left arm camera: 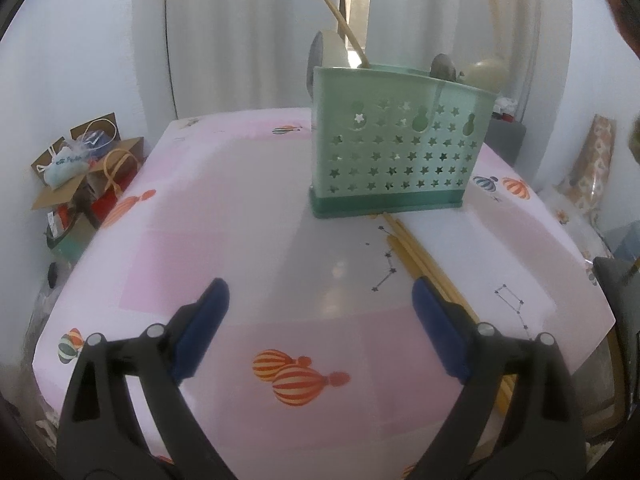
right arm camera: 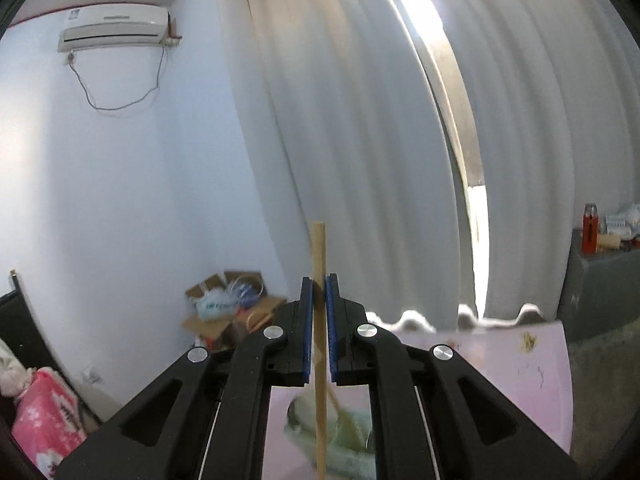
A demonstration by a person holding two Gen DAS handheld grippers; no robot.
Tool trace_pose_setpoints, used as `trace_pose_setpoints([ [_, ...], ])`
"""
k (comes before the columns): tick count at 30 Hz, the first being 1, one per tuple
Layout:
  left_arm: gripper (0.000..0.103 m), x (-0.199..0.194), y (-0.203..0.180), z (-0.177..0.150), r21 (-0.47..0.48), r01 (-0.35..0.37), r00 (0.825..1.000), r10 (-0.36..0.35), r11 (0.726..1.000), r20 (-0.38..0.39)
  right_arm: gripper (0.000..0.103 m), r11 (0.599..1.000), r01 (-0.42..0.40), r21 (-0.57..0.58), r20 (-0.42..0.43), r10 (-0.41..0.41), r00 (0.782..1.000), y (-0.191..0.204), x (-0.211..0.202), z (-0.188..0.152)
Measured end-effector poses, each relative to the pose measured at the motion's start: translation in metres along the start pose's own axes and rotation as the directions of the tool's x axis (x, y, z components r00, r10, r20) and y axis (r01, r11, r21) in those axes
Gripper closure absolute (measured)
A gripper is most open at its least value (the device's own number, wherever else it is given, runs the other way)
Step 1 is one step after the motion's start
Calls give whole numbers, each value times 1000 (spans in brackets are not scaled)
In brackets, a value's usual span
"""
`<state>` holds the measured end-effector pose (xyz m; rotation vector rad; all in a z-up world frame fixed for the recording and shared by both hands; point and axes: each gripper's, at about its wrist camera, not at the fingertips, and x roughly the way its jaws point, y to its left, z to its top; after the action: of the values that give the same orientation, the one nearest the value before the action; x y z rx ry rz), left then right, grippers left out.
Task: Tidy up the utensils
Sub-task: 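Lift the held chopstick upright over the basket with the right tool, then lower the chopstick into the basket and open the right tool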
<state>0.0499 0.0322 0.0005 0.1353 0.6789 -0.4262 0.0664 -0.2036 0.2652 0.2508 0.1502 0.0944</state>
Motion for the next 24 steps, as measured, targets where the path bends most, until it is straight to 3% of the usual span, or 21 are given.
trace_pose_setpoints([
  [4,14,-2,2,0,-13,-11,1000,11,1000,9,96,999,34,2,49,-35,998,-5,25,8],
  [9,14,-2,5,-1,-23,-23,1000,23,999,10,96,996,86,-3,22,-86,996,-17,62,-5],
  [14,14,-1,7,-2,-40,-26,1000,27,999,9,96,991,130,9,-127,-128,984,-39,105,-41],
  [17,14,0,9,-3,-48,-27,1000,28,998,9,93,979,206,-6,-224,-202,953,-54,118,-61],
  [19,14,1,10,-3,-50,-26,1000,26,998,4,71,975,222,7,-231,-215,949,-60,112,-62],
  [21,14,2,10,-4,-49,-27,1000,27,998,3,58,970,242,6,-193,-236,952,-61,99,-58],
  [24,14,3,10,-5,-51,-24,1000,24,998,1,51,969,248,0,-156,-245,957,-61,78,-51],
])
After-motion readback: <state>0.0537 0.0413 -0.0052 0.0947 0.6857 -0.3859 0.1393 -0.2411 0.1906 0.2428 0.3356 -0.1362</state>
